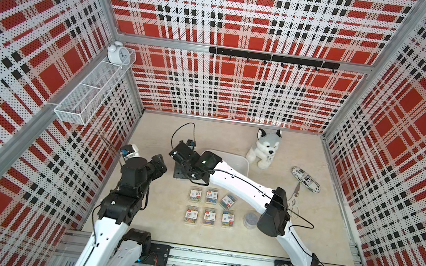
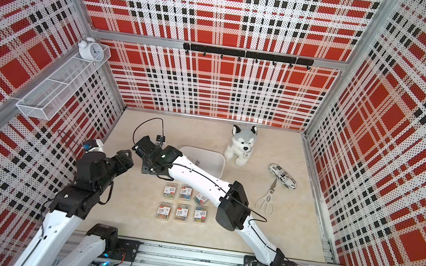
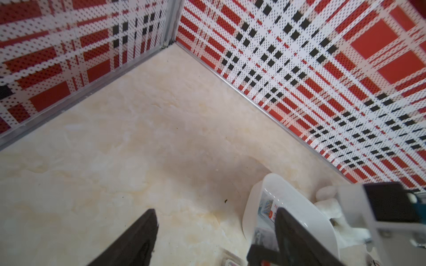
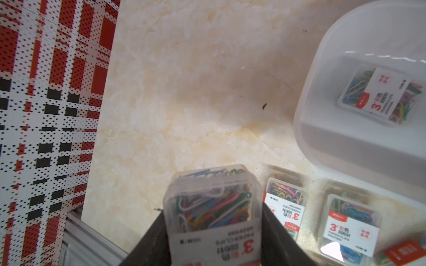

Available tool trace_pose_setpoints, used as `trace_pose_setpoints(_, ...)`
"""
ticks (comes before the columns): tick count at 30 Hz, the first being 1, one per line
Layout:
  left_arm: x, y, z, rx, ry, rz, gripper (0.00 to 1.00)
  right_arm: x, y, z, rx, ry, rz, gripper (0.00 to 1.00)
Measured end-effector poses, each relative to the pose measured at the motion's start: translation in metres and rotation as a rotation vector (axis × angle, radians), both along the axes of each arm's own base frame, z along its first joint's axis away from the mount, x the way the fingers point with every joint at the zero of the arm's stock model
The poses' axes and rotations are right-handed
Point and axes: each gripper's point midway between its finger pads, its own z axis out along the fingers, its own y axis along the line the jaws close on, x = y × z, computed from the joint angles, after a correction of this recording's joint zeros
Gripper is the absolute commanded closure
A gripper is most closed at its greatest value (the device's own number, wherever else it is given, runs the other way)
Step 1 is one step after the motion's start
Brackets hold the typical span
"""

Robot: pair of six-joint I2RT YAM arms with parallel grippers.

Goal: Take the paper clips out of the storage box
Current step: Place the boxed paper clips at the center of the board.

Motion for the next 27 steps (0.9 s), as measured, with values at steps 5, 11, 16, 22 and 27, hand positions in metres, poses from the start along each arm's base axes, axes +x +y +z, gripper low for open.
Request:
trace_pose_setpoints(5, -0.026, 0.014, 0.025, -0.010, -0.105, 0.068, 0.23, -0.008, 0.015, -0.011, 0.011, 0.000, -0.026, 0.57)
trace_pose_setpoints(11, -0.046, 0.025, 0.036, -0.024, -0.162, 0.127, 0.24, -0.010, 0.020, -0.021, 0.015, 0.016, -0.058, 0.57)
trace_pose_setpoints(16, -0.051, 0.028, 0.036, -0.032, -0.168, 0.147, 0.23, -0.013, 0.021, -0.037, -0.005, 0.037, -0.071, 0.57)
trace_pose_setpoints(22, -0.053, 0.030, 0.033, -0.036, -0.161, 0.161, 0.23, -0.015, 0.021, -0.058, -0.037, 0.055, -0.074, 0.58)
trace_pose_setpoints(27, -0.054, 0.031, 0.033, -0.037, -0.161, 0.167, 0.23, -0.018, 0.023, -0.074, -0.057, 0.074, -0.073, 0.57)
